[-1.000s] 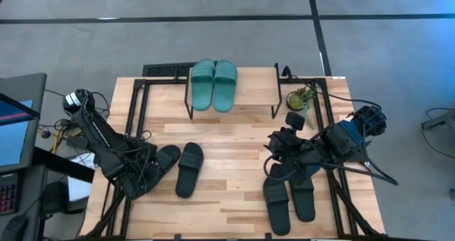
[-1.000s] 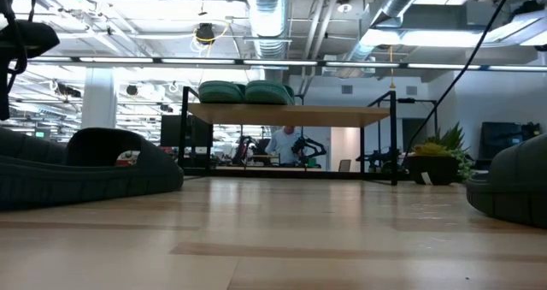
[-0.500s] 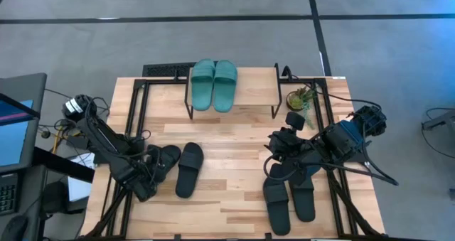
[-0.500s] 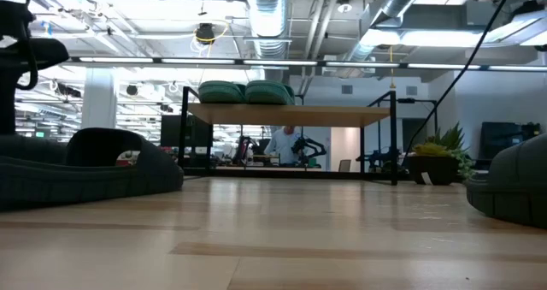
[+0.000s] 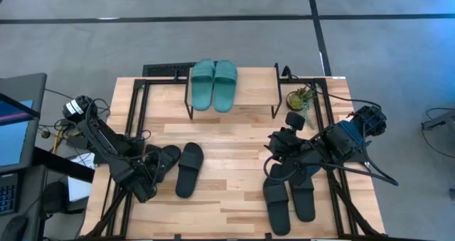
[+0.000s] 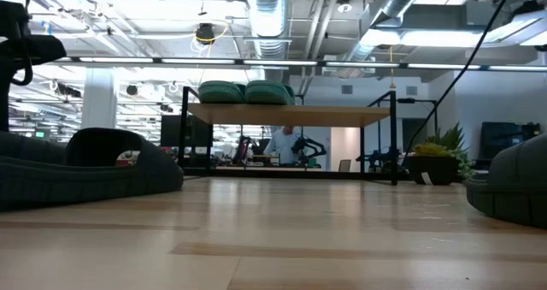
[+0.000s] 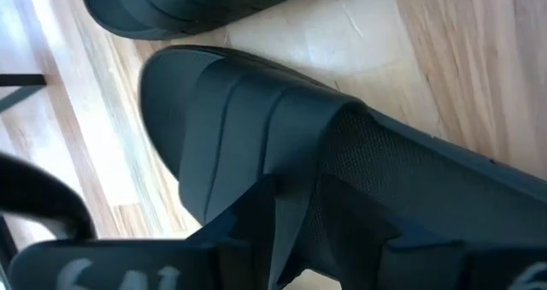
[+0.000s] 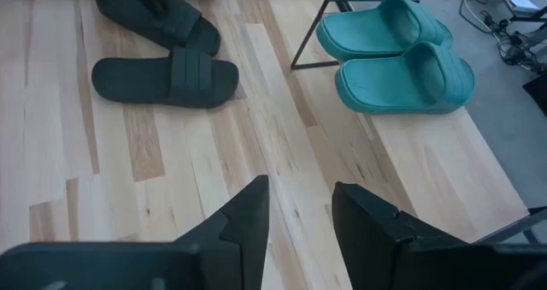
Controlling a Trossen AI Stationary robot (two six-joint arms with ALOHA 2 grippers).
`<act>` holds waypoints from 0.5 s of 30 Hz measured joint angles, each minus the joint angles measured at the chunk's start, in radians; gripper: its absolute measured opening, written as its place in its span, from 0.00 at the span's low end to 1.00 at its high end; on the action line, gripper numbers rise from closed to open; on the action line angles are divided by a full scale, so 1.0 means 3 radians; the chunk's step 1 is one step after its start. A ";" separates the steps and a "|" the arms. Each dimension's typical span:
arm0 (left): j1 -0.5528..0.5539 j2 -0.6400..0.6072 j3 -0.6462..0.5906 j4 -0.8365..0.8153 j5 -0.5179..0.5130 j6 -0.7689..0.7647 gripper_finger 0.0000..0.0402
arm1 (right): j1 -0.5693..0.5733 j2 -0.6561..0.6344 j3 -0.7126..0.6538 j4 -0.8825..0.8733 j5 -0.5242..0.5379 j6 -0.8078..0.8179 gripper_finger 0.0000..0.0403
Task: Pick and place slides into the shelf
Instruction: Put the left black slide under the shelf
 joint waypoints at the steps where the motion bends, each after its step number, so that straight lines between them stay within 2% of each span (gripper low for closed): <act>1: 0.0000 0.0000 0.0000 0.0001 0.0022 -0.0002 0.21 | 0.0000 0.0000 0.0000 0.0000 0.0000 -0.0001 0.29; 15: -0.0001 0.0000 0.0000 -0.0019 -0.0010 -0.0193 0.21 | 0.0000 0.0000 0.0001 0.0000 -0.0003 -0.0001 0.29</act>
